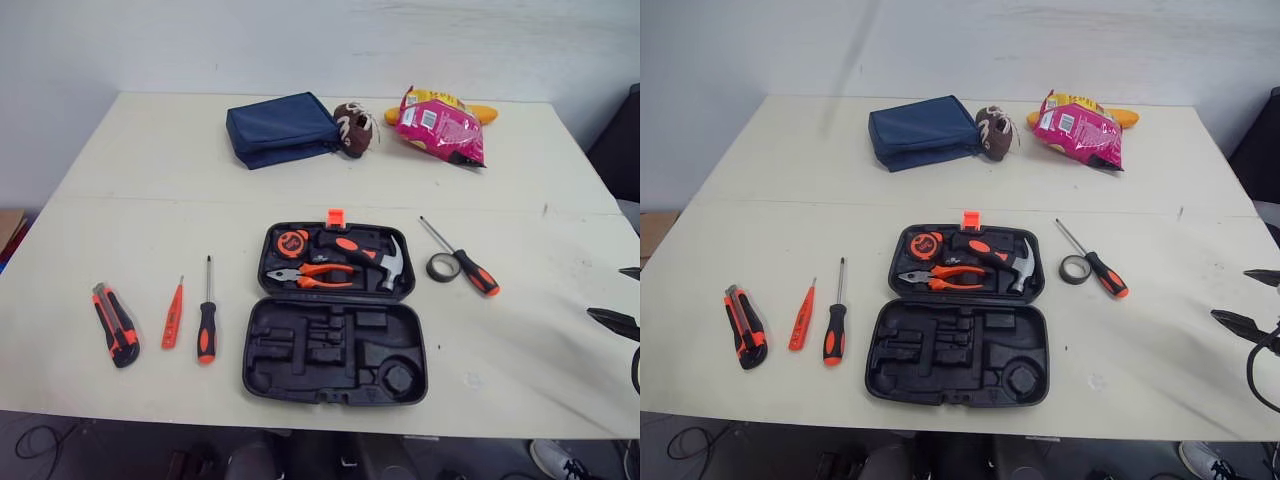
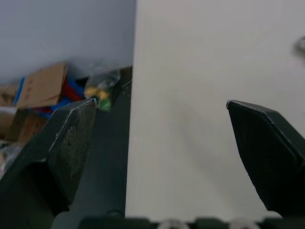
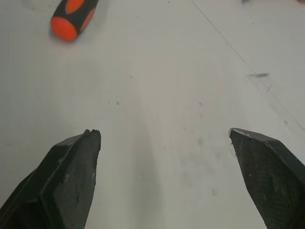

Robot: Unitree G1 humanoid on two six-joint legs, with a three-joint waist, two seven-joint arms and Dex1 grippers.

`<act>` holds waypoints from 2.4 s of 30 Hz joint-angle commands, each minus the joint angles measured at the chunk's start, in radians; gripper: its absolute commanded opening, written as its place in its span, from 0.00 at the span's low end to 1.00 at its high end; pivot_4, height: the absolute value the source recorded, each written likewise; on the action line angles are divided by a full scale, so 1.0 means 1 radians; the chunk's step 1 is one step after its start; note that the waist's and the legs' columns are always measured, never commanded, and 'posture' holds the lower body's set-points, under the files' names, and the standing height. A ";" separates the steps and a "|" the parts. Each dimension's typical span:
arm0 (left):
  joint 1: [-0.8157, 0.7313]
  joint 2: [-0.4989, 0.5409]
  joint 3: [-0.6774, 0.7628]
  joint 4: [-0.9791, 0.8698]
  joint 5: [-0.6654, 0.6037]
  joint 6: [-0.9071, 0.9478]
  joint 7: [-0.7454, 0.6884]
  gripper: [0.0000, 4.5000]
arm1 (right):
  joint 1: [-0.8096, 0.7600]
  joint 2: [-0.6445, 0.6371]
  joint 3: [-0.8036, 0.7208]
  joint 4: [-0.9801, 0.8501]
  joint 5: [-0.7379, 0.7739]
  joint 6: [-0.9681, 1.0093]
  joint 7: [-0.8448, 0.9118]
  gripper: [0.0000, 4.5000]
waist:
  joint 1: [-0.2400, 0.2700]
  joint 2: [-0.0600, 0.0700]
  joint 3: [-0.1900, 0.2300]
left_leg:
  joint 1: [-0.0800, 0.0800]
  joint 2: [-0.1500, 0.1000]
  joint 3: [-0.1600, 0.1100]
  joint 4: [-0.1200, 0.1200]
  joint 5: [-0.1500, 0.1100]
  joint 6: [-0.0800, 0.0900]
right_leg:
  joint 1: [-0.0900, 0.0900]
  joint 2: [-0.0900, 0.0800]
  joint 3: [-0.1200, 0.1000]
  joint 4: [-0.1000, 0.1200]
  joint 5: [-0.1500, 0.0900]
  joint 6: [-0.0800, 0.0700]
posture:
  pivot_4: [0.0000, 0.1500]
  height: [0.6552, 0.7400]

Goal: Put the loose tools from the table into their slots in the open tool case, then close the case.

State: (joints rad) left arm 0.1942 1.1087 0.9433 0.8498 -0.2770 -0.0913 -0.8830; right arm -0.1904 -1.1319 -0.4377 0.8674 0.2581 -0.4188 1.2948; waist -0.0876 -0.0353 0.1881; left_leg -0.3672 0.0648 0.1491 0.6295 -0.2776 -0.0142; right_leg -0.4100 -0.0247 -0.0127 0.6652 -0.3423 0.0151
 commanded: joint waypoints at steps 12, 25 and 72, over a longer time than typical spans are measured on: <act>0.084 -0.114 -0.028 -0.617 -0.164 0.351 0.069 0.99 | -0.182 0.260 0.054 -0.320 0.200 0.148 -0.001 1.00 | 0.003 0.002 0.001 | -0.001 0.000 -0.001 0.001 0.000 -0.001 | -0.001 0.000 0.000 0.004 0.000 0.000 | 1.00 1.00; 0.041 -0.289 -0.105 -1.628 -0.719 1.350 0.612 0.99 | -0.105 0.429 0.193 -0.724 0.387 0.277 0.227 1.00 | 0.014 -0.001 0.000 | 0.000 -0.001 -0.004 0.002 0.004 -0.005 | 0.002 0.001 0.000 0.006 0.000 0.002 | 1.00 1.00; -0.240 -0.572 -0.432 -1.635 -0.742 1.664 1.200 0.17 | -0.080 0.443 0.358 -0.764 0.453 0.138 0.275 1.00 | 0.032 -0.001 0.001 | 0.013 0.006 -0.005 0.013 -0.001 -0.010 | 0.019 0.015 0.010 0.002 0.000 0.001 | 1.00 1.00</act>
State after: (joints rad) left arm -0.0259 0.5299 0.4621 -0.7718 -1.0369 1.5953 0.3351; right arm -0.2668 -0.6770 -0.0493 0.1697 0.6956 -0.3020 1.5601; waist -0.0558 -0.0361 0.1887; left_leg -0.3537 0.0711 0.1435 0.6428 -0.2783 -0.0248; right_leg -0.3914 -0.0091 -0.0030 0.6669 -0.3427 0.0160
